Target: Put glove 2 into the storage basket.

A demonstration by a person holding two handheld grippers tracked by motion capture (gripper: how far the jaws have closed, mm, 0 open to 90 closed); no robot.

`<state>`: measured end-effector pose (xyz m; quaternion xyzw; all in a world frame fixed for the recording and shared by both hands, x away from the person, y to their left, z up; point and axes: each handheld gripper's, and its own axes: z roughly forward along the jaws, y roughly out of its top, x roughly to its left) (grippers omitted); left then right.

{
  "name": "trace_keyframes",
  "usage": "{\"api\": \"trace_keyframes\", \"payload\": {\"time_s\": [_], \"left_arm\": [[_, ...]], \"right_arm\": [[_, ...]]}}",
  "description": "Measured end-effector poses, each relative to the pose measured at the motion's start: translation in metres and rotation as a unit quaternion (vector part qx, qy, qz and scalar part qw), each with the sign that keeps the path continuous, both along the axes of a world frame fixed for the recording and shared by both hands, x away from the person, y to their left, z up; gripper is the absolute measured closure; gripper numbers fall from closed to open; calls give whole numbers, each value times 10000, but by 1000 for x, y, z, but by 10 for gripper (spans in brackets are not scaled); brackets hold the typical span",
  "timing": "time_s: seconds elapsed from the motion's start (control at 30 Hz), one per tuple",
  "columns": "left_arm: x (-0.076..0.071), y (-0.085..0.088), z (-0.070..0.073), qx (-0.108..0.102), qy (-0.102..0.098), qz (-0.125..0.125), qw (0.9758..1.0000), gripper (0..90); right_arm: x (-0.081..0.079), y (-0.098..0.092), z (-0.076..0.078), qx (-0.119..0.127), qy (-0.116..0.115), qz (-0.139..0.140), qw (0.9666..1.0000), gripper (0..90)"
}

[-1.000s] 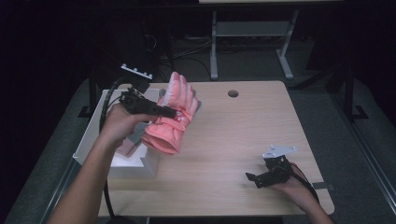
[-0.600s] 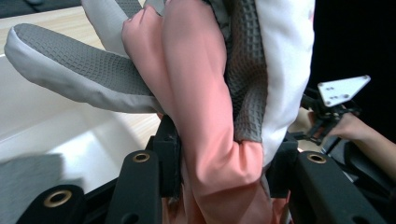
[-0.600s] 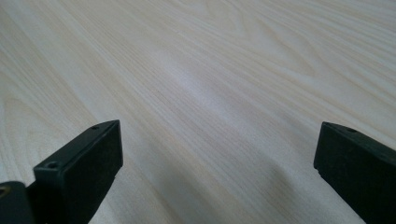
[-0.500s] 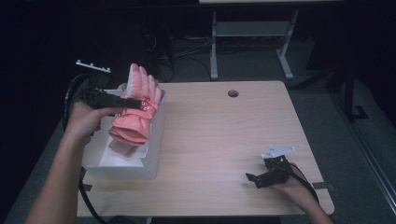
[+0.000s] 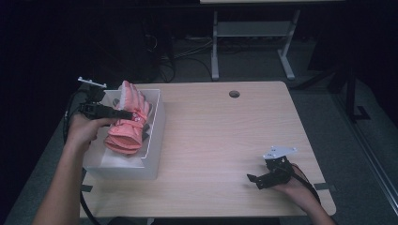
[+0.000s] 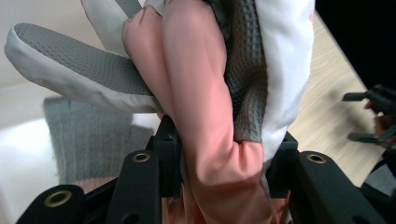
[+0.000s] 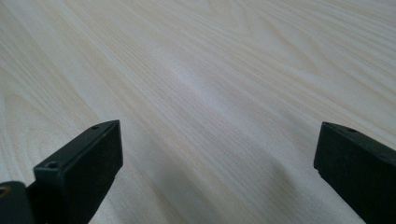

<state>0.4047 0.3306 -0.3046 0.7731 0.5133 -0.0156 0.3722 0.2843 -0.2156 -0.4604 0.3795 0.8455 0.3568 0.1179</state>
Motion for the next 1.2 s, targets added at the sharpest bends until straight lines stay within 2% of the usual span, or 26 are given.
{"api": "trace_keyframes", "payload": {"time_s": [0.1, 0.2, 0.27, 0.3, 0.47, 0.57, 0.63, 0.73, 0.93, 1.0, 1.2], "left_arm": [[4, -2, -12, 75, 108, -18, 9999, 579], [8, -7, -25, 238, 228, -45, 9994, 579], [9, -8, -28, 242, 264, -40, 9993, 579], [12, -11, -38, 277, 336, -101, 9990, 579], [17, -18, -57, 276, 478, -163, 9983, 578], [19, -22, -66, 393, 544, -202, 9975, 575], [21, -24, -74, 376, 599, -186, 9973, 573], [24, -26, -87, 476, 740, -249, 9958, 569], [23, -21, -99, 233, 769, -211, 9965, 550], [24, -20, -101, 260, 754, -232, 9965, 516], [23, -18, -98, 265, 702, -124, 9971, 266]], "right_arm": [[0, 0, 0, 6, -5, 1, 10000, 9], [0, 0, 0, -3, 25, -7, 10000, 9], [0, -1, -1, -3, 17, 8, 10000, 9], [0, -1, 0, 15, 12, -2, 10000, 9], [0, -1, 0, 25, -11, -5, 10000, 9], [0, -1, 0, 33, 29, -36, 10000, 9], [0, -1, 0, 25, 49, -34, 10000, 9], [0, -2, 0, 29, 43, -33, 10000, 9], [0, -2, -1, 38, 53, -31, 10000, 9], [0, -2, -1, 41, 62, -30, 10000, 9], [1, -2, -1, 53, 68, -54, 9999, 9]]}}
